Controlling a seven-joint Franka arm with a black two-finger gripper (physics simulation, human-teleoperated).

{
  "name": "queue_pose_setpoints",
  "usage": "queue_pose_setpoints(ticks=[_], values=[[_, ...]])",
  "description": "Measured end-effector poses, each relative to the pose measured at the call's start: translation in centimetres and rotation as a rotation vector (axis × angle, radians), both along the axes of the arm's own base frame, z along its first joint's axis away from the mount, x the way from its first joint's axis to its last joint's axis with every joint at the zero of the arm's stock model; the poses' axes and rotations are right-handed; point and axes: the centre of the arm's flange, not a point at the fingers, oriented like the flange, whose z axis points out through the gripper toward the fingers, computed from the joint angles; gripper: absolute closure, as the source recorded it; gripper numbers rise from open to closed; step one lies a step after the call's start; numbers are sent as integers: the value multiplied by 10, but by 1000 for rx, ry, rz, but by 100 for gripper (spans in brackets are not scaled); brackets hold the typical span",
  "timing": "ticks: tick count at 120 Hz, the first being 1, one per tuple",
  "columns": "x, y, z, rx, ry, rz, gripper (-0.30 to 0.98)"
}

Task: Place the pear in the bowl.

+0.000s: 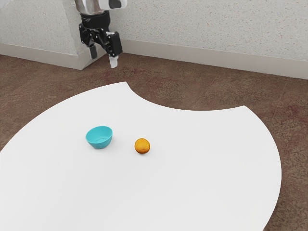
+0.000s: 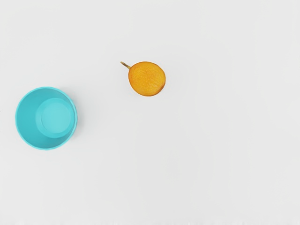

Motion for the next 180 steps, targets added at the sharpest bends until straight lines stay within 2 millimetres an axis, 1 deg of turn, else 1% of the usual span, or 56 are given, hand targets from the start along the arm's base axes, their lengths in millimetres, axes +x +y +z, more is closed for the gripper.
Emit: queue_pose_setpoints(ticks=[12,19,27,31,37,44,49,60,65,72,76,81,86,94,99,103,110,114,117,120,125,130,137,145,157,165,173,180], values=[[-17,-9,7,32,6,-17,0],[-29,-16,15,45,14,-24,0],[-44,-28,25,50,27,-45,0],[-48,-34,26,53,36,-56,0],[-46,-42,18,58,56,-67,0],[-35,-48,0,53,84,-71,0],[-29,-49,-9,49,95,-70,0],[-23,-50,-50,47,144,-71,0],[-19,-50,-62,41,145,-70,0],[-6,-53,-85,41,152,-68,0],[3,-57,-101,41,157,-69,0],[15,-64,-126,38,170,-69,0],[26,-70,-155,28,190,-66,0],[33,-76,-203,-1,224,-49,0],[37,-80,-227,-22,235,-28,0],[38,-82,-246,-36,246,-7,0],[33,-83,-282,-62,272,41,0],[31,-84,-298,-76,276,71,0],[32,-84,-306,-85,272,94,0],[33,-84,-309,-93,261,120,0],[38,-77,-304,-103,229,167,0],[42,-65,-296,-109,199,225,0],[45,-49,-290,-109,185,317,0],[45,-44,-289,-109,190,411,0],[42,-48,-295,-102,213,531,0],[41,-45,-300,-94,231,614,0],[42,-36,-309,-77,250,700,0],[44,-25,-325,-61,271,772,0]])
